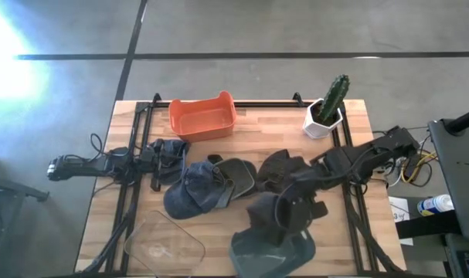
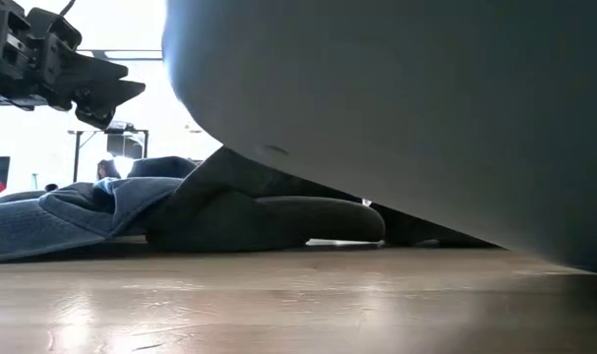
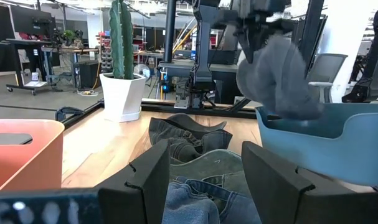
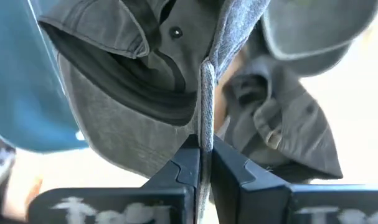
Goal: Pick & Place hat
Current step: Put the top black cap into the blue bin
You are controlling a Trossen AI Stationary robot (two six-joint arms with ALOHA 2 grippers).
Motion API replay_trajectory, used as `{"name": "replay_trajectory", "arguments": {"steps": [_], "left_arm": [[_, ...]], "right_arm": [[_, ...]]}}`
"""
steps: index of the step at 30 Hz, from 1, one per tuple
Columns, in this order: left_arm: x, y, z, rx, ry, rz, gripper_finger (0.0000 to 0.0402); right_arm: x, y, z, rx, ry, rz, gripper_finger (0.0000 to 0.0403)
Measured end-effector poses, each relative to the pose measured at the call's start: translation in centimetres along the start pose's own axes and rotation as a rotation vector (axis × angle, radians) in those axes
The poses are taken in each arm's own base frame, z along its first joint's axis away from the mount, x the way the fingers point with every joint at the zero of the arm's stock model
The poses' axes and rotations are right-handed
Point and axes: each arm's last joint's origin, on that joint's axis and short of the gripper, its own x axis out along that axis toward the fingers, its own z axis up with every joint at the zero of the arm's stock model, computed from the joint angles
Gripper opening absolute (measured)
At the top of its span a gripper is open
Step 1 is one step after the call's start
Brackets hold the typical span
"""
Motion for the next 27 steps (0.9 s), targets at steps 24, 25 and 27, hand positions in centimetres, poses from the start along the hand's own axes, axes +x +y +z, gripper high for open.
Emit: {"name": "replay_trajectory", "arguments": {"steps": [24,25,27], "left_arm": [[0.0,0.0,0.0,0.0,0.0,0.0,0.0193],[0.0,0.0,0.0,0.0,0.0,0.0,0.0193],[0.0,0.0,0.0,0.0,0.0,0.0,0.0193]], "right_arm": [[9.1,2.8,4.2,-0.057,0.097,0.373,0.002],[9.6,2.9,4.1,-0.053,0.115,0.37,0.0022],[10.4,2.9,3.9,-0.032,0.145,0.339,0.0031]]}}
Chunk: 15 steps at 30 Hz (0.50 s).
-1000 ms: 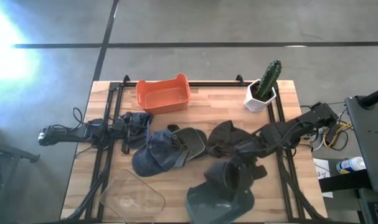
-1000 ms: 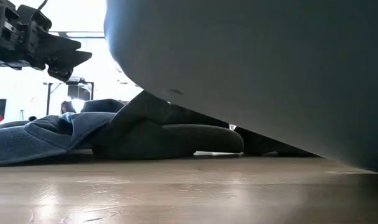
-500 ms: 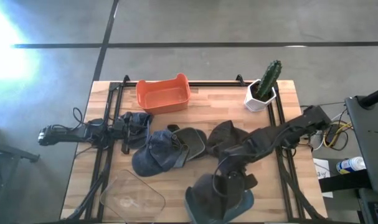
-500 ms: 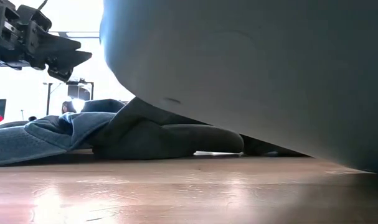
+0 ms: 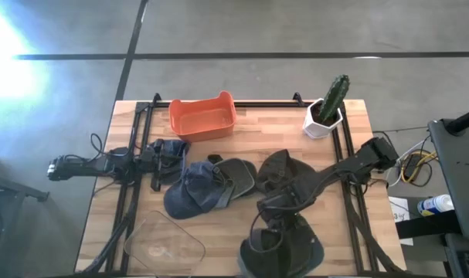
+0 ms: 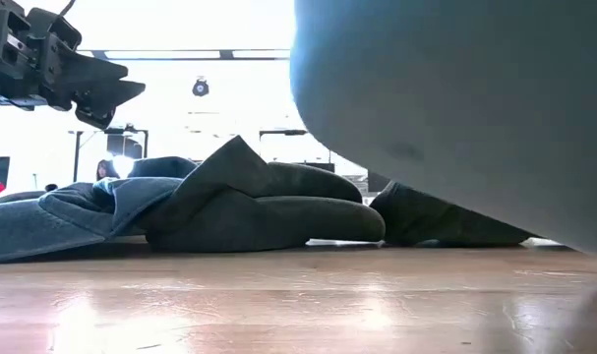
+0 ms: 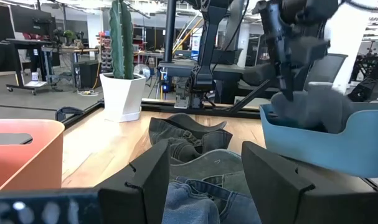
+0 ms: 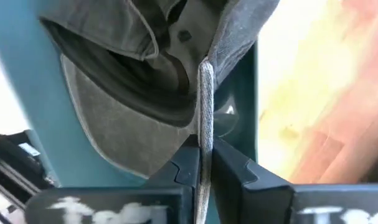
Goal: Pick & Place hat
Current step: Put the top black cap into the blue bin, then put the top blue cap into the orange bin
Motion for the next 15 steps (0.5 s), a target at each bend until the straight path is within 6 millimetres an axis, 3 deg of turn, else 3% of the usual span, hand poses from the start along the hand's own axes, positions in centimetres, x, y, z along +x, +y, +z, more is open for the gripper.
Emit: {"name": "replay_trajectory", "arguments": {"steps": [7,15], "left_arm": [[0.0,0.0,0.0,0.0,0.0,0.0,0.0193],[0.0,0.0,0.0,0.0,0.0,0.0,0.0193]], "right_arm": [[0.4,0.4,-2.2,0.067,0.002,-0.279,0.0082],[-0.9,3.0,-6.9,0.101,0.015,-0.326,0.0135]]}}
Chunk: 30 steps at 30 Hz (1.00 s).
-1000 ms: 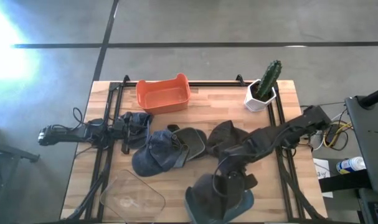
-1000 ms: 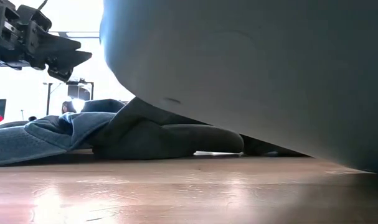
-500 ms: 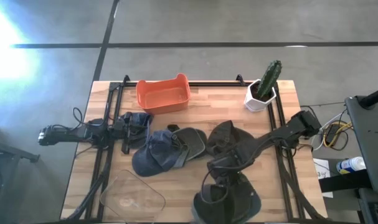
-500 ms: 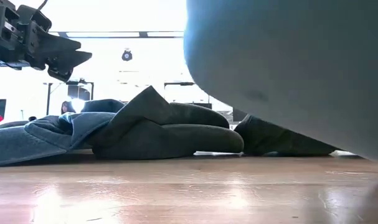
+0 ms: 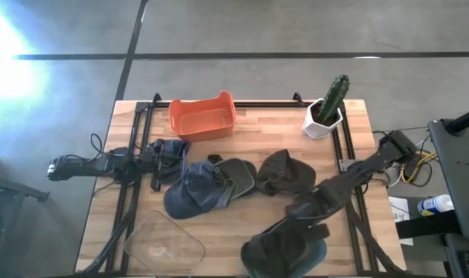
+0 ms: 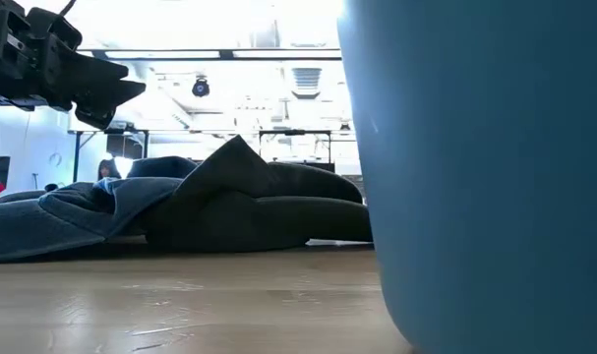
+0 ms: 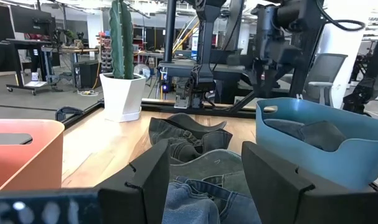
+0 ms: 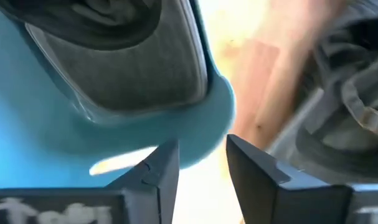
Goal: Pick & Place hat
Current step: Put the top blue cap into the orange bin
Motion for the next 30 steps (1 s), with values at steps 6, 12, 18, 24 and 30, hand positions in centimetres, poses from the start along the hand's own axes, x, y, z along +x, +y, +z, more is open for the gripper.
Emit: {"name": "replay_trajectory", "arguments": {"steps": [6,12,18,24,30], "left_arm": [[0.0,0.0,0.1,0.001,-0.011,0.0,0.0193],[-0.4,-0.1,2.7,-0.645,-0.277,-0.095,0.0193],[-1.1,0.3,4.4,-0.954,-0.518,-0.067,0.0193],[-1.3,1.2,4.5,-1.035,-0.684,0.223,0.0193],[0.2,1.0,5.4,-1.024,-0.237,0.471,0.0192]], "right_arm": [[-2.1,-1.0,-1.9,0.151,-0.094,-0.021,0.0162],[-3.7,-4.0,-2.5,0.446,-0.161,-0.005,0.0166],[-4.5,-6.0,-2.5,0.527,-0.219,-0.029,0.0166],[-4.1,-6.7,-2.0,0.496,-0.206,-0.034,0.0168],[-3.7,-7.1,-1.8,0.489,-0.171,-0.008,0.0169]]}}
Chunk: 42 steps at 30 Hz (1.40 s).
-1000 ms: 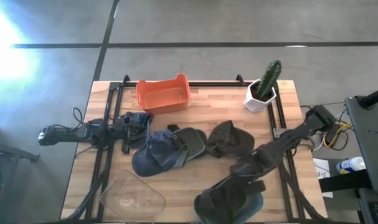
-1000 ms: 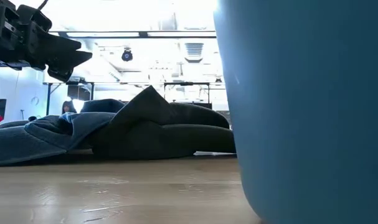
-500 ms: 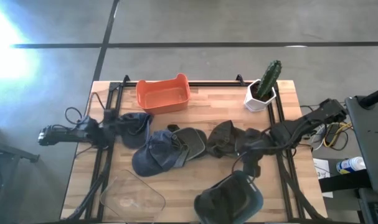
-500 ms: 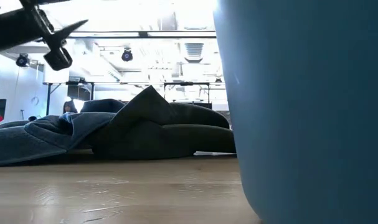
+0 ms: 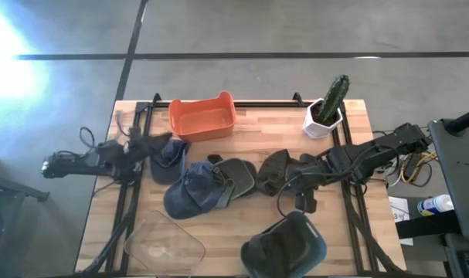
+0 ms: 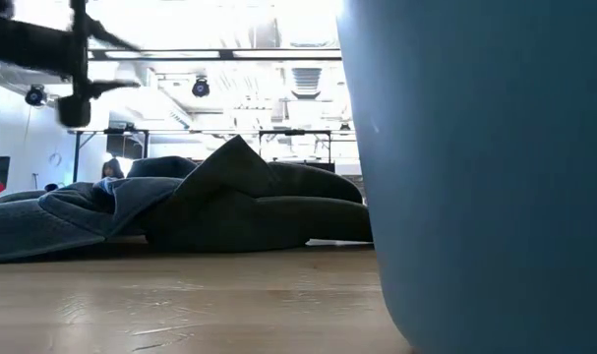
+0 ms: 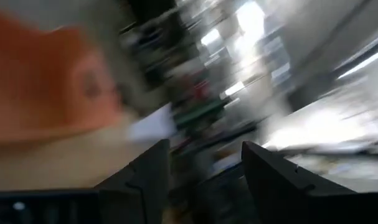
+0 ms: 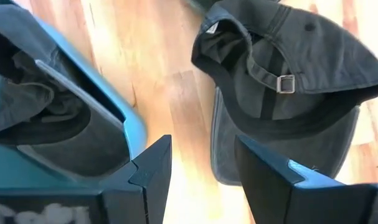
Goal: Pick & Place hat
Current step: Put the top blue cap into the orange bin
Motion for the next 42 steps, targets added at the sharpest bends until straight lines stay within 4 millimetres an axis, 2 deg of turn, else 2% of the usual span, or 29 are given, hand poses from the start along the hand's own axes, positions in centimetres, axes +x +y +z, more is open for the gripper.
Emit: {"name": "replay_trajectory", "arguments": {"steps": [7,10,14,17,22,27,42], "left_arm": [[1.2,-3.0,0.1,0.187,0.335,0.585,0.019],[3.2,-4.4,-0.6,0.254,0.384,0.719,0.019],[6.4,-4.9,-2.8,0.314,0.471,0.847,0.019],[8.1,-3.8,-4.8,0.358,0.53,0.979,0.019],[9.2,-2.2,-6.3,0.333,0.505,1.146,0.019],[10.5,-2.6,-7.0,0.29,0.485,1.105,0.019],[10.6,1.3,-8.5,0.452,0.462,1.417,0.019]], "right_arm": [[0.1,-0.6,-0.4,0.021,0.052,-0.034,0.0169],[0.3,-0.8,-0.5,0.025,0.064,-0.044,0.0169],[0.7,-1.1,-0.5,0.036,0.076,-0.058,0.0169],[0.7,-1.1,-0.6,0.037,0.08,-0.061,0.0169],[0.2,-1.2,-0.8,0.037,0.077,-0.06,0.0169],[-0.3,-1.6,-1.1,0.009,0.058,-0.093,0.0169],[-0.6,-1.8,-1.2,-0.01,0.031,-0.119,0.0169]]}}
